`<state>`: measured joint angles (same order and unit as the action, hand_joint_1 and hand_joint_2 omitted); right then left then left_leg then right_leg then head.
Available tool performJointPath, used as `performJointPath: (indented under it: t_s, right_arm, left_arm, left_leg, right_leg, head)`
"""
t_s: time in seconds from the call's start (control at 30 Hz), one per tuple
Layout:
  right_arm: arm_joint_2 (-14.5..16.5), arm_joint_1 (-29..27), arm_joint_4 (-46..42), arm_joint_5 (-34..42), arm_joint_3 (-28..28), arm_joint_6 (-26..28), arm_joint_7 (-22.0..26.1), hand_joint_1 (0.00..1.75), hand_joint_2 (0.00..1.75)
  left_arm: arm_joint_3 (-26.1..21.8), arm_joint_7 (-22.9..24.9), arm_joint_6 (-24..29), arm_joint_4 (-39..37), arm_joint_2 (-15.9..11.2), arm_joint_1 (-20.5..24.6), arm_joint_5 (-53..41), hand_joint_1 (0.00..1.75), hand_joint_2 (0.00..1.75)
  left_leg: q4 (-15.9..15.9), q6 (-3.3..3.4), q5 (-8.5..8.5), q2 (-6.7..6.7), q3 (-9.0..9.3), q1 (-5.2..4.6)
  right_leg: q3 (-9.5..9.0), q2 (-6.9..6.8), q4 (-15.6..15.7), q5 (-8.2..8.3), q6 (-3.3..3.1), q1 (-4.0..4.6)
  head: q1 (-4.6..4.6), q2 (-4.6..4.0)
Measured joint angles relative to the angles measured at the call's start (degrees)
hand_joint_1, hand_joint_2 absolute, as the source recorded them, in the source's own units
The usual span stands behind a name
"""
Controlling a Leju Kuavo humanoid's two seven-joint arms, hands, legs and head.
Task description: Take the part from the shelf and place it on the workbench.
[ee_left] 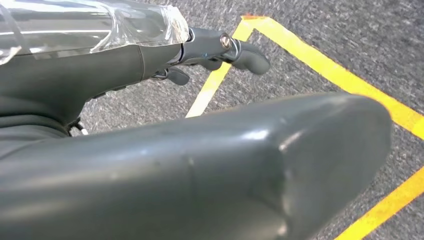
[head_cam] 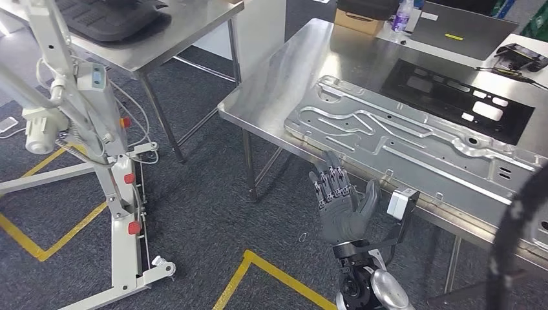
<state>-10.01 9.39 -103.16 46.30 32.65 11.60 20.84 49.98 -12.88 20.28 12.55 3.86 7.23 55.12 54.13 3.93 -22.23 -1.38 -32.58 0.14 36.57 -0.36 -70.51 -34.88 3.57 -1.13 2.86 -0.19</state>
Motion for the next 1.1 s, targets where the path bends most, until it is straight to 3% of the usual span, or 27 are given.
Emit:
performJointPath:
  t_s: [0.03,0.07,0.1,0.17,0.23,0.3,0.33,0.4,0.47,0.53,0.57,0.6,0.7,0.77,0.83,0.9,0.97,1.0,1.03,1.07,1.1]
  right_arm:
    - [0.0,-0.1,0.1,0.0,0.0,0.0,0.0,0.00,0.00]
    - [-0.1,-0.2,0.2,0.0,0.0,0.1,0.0,0.00,0.00]
    - [-0.1,-0.2,0.3,0.0,0.0,0.1,0.0,0.00,0.00]
    - [-0.1,-0.2,0.3,0.1,0.0,0.1,0.0,0.00,0.00]
    - [-0.1,-0.1,0.4,0.1,0.0,0.2,-0.1,0.00,0.00]
    - [-0.1,0.0,0.5,0.2,0.0,0.3,-0.2,0.00,0.00]
    - [-0.1,0.0,0.5,0.3,0.0,0.3,-0.2,0.00,0.00]
    - [-0.1,0.1,0.6,0.3,0.0,0.4,-0.2,0.00,0.00]
    - [-0.1,0.0,0.7,0.3,0.0,0.4,-0.3,0.00,0.00]
    - [-0.1,-0.1,1.0,0.4,0.0,0.5,-0.5,0.00,0.00]
    - [-0.1,-0.1,1.1,0.5,0.0,0.5,-0.6,0.00,0.00]
    - [-0.1,-0.1,1.3,0.5,0.0,0.6,-0.7,0.00,0.00]
    - [-0.1,-0.1,1.5,0.5,0.0,0.6,-0.7,0.00,0.00]
    - [-0.1,0.0,1.7,0.5,0.0,0.5,-0.7,0.00,0.00]
    - [-0.1,0.0,1.8,0.5,0.0,0.5,-0.8,0.00,0.00]
    - [-0.2,0.1,1.9,0.5,0.0,0.4,-0.8,0.00,0.00]
    - [-0.3,-0.1,2.1,0.5,0.0,0.4,-0.8,0.00,0.00]
    - [-0.3,-0.2,2.2,0.6,0.0,0.4,-0.8,0.00,0.00]
    - [-0.3,-0.4,2.4,0.6,0.0,0.4,-0.8,0.00,0.00]
    - [-0.3,-0.5,2.6,0.6,0.0,0.4,-0.8,0.00,0.00]
    - [-0.4,-0.6,2.7,0.6,0.0,0.4,-0.8,0.00,0.00]
  left_arm:
    - [0.0,0.0,0.0,0.0,0.0,-0.1,-0.1,0.00,0.00]
    - [0.0,0.0,0.1,0.0,0.0,-0.1,-0.3,0.00,0.00]
    - [0.0,0.0,0.3,0.0,0.0,-0.2,-0.4,0.00,0.00]
    - [0.0,0.0,0.5,0.0,0.0,-0.2,-0.5,0.00,0.00]
    - [0.1,0.0,0.6,0.0,0.1,-0.1,-0.6,0.00,0.00]
    - [0.1,-0.1,0.6,0.0,0.1,-0.2,-0.6,0.00,0.00]
    - [0.2,-0.1,0.7,0.0,0.1,-0.3,-0.6,0.00,0.00]
    - [0.3,-0.1,0.8,0.0,0.1,-0.3,-0.6,0.00,0.00]
    - [0.4,-0.1,0.9,0.0,0.1,-0.1,-0.6,0.00,0.00]
    - [0.4,-0.1,1.0,0.0,0.1,0.0,-0.6,0.00,0.00]
    - [0.4,-0.1,1.1,0.0,0.1,-0.1,-0.6,0.00,0.00]
    - [0.4,-0.1,1.2,0.0,0.1,-0.1,-0.7,0.00,0.00]
    - [0.4,-0.1,1.3,0.0,0.1,0.1,-0.7,0.00,0.00]
    - [0.5,-0.1,1.3,0.0,0.2,0.2,-0.8,0.00,0.00]
    - [0.5,-0.1,1.4,0.0,0.2,0.1,-0.8,0.00,0.00]
    - [0.5,-0.1,1.4,0.0,0.2,0.0,-0.8,0.00,0.00]
    - [0.5,-0.1,1.5,0.0,0.2,0.1,-0.9,0.00,0.00]
    - [0.5,-0.1,1.5,0.0,0.2,0.1,-0.8,0.00,0.00]
    - [0.5,-0.1,1.4,0.0,0.2,0.1,-0.8,0.00,0.00]
    - [0.5,-0.1,1.4,0.0,0.2,0.1,-0.8,0.00,0.00]
    - [0.5,-0.1,1.5,0.0,0.2,0.0,-0.8,0.00,0.00]
  left_leg:
    - [0.0,0.05,0.04,-0.79,-0.01,-0.08]
    - [0.0,0.06,0.08,-1.61,0.02,-0.14]
    - [0.1,0.04,0.10,-2.38,0.08,-0.16]
    - [0.3,-0.16,0.12,-3.79,0.01,-0.27]
    - [0.5,-0.69,0.24,-4.94,-0.39,-0.37]
    - [0.5,-1.39,0.47,-5.91,-0.82,-0.30]
    - [0.8,-1.69,0.26,-5.52,-1.07,-0.27]
    - [4.6,-2.33,-2.02,-2.99,-2.88,-0.24]
    - [12.5,-3.01,-5.96,-0.31,-6.60,0.01]
    - [18.3,-3.53,-7.91,0.53,-9.29,0.41]
    - [18.1,-3.69,-7.39,0.79,-9.05,0.60]
    - [15.5,-3.80,-5.97,1.22,-7.61,0.76]
    - [3.2,-3.53,-1.42,3.99,-0.96,0.57]
    - [0.9,-2.83,-1.09,4.28,-0.04,0.15]
    - [0.8,-1.98,-0.91,3.10,-0.22,0.13]
    - [0.5,-1.17,-0.61,2.00,-0.12,0.27]
    - [0.4,-0.67,-0.47,0.86,-0.06,0.28]
    - [0.4,-0.54,-0.46,0.16,-0.05,0.20]
    - [0.5,-0.48,-0.45,-0.62,-0.03,0.13]
    - [0.5,-0.45,-0.45,-1.45,0.02,0.06]
    - [0.5,-0.45,-0.45,-2.26,0.10,0.03]
  right_leg:
    - [0.82,0.11,-1.4,0.14,-0.07,0.03]
    - [0.49,0.24,-0.3,1.44,-0.19,0.03]
    - [-0.89,0.60,2.9,3.54,-0.35,0.01]
    - [-4.58,2.91,11.3,7.42,-0.75,-0.07]
    - [-6.32,4.38,15.4,8.67,-1.05,0.00]
    - [-6.33,3.42,15.8,8.82,-1.47,0.08]
    - [-6.33,2.85,15.9,8.98,-1.79,0.00]
    - [-6.38,1.46,16.1,9.23,-2.37,-0.27]
    - [-6.34,-0.05,16.1,9.20,-2.61,-0.18]
    - [-6.30,-1.59,16.1,9.13,-2.57,-0.15]
    - [-6.32,-2.28,16.1,9.07,-2.49,-0.18]
    - [-6.40,-2.99,16.1,8.99,-2.35,-0.23]
    - [-6.90,-4.74,16.1,8.53,-1.59,-0.05]
    - [-7.16,-5.60,16.1,8.31,-0.97,0.24]
    - [-7.37,-6.19,16.2,8.08,-0.27,0.06]
    - [-6.56,-4.32,13.8,6.23,0.18,-0.23]
    - [-3.23,-1.31,6.4,2.42,0.16,-0.20]
    - [-1.07,-0.53,2.1,0.82,0.10,-0.11]
    - [0.60,-0.14,-0.9,0.12,0.05,-0.03]
    - [1.33,0.04,-1.7,0.61,-0.03,0.03]
    - [0.92,0.20,-0.2,2.18,-0.14,0.03]
  head:
    - [0.00,0.01]
    - [-0.01,0.01]
    - [-0.01,0.00]
    - [-0.03,-0.01]
    - [-0.01,-0.01]
    - [0.01,0.00]
    - [0.02,0.00]
    - [0.22,0.00]
    - [0.45,0.00]
    - [0.46,-0.01]
    - [0.47,-0.01]
    - [0.48,-0.01]
    - [0.43,-0.01]
    - [0.28,-0.01]
    - [0.19,0.00]
    - [0.10,0.01]
    - [-0.06,0.00]
    - [-0.10,0.01]
    - [-0.11,0.00]
    - [-0.12,0.00]
    - [-0.12,0.00]
